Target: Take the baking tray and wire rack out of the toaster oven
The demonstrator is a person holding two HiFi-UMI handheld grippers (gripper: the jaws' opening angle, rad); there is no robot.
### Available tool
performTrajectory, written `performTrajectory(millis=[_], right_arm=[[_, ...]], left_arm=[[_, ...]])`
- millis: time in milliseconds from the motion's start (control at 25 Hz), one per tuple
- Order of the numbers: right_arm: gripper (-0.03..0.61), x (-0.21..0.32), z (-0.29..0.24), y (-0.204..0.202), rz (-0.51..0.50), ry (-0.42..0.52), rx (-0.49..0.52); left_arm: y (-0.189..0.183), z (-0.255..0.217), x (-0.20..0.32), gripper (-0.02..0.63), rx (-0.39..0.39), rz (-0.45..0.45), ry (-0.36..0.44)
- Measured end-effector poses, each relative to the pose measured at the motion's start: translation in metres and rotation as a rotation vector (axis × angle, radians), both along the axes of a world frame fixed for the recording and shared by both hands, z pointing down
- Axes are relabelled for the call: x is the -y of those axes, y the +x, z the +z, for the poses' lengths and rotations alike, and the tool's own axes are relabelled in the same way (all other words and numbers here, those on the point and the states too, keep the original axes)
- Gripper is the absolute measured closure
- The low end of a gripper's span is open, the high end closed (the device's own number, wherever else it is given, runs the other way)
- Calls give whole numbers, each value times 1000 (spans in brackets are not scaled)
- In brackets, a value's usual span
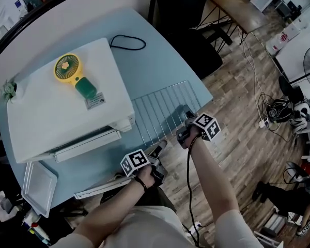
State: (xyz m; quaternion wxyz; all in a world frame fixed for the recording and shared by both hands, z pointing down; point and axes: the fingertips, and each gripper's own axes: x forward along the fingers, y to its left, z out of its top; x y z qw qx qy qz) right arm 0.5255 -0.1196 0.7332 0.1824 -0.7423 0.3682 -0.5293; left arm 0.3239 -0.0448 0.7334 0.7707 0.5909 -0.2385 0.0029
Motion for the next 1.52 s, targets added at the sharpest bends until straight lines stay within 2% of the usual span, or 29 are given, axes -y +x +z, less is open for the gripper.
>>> performTrajectory(millis=[120,280,360,560,600,640,800,880,960,1040,1120,1200,1320,1440,1520], right_arm=[[148,2,6,-7,-37,-55,-16],[64,-3,9,-16,-85,-127,5],[46,-9,3,-18,-91,-152,5],[48,-28,-34,-27,-144,-165,-36],[62,-31,-45,-30,-170,-160,-58],[115,-33,-57,-34,-202,-153,-92],[234,-37,-112,-50,-341,-80,-255],[291,-40,-141,-61,-398,-36,-314],[374,-44,-170,-74,-449,13,-362],[427,-47,-197,-92,-501,66,-401],[438,-50,-220,-113,-555,112,-439],[445,-52,-246,-134,-603,159,-476],[479,-54,-288,-170,-666,247,-501],[500,-57,-329,-208,-733,340,-520],[511,-60,-355,-230,-767,395,-548]], left_arm=[[-3,-4,-4,265,0,12,2],[-8,-9,-16,258,-1,22,-14],[-10,-18,-17,258,-3,29,-8],[-16,-55,-10,258,-18,29,19],[-18,-64,-7,258,-20,27,34],[-21,-74,-3,258,-17,22,57],[-38,-116,18,259,18,34,224],[-46,-142,25,261,13,50,300],[-58,-167,33,291,-11,21,327],[-75,-188,41,328,-13,-6,362],[-92,-208,50,377,14,-5,442],[-108,-227,57,396,42,11,533],[-128,-252,61,453,99,66,678],[-149,-277,62,456,174,129,833],[-163,-297,60,457,211,139,918]])
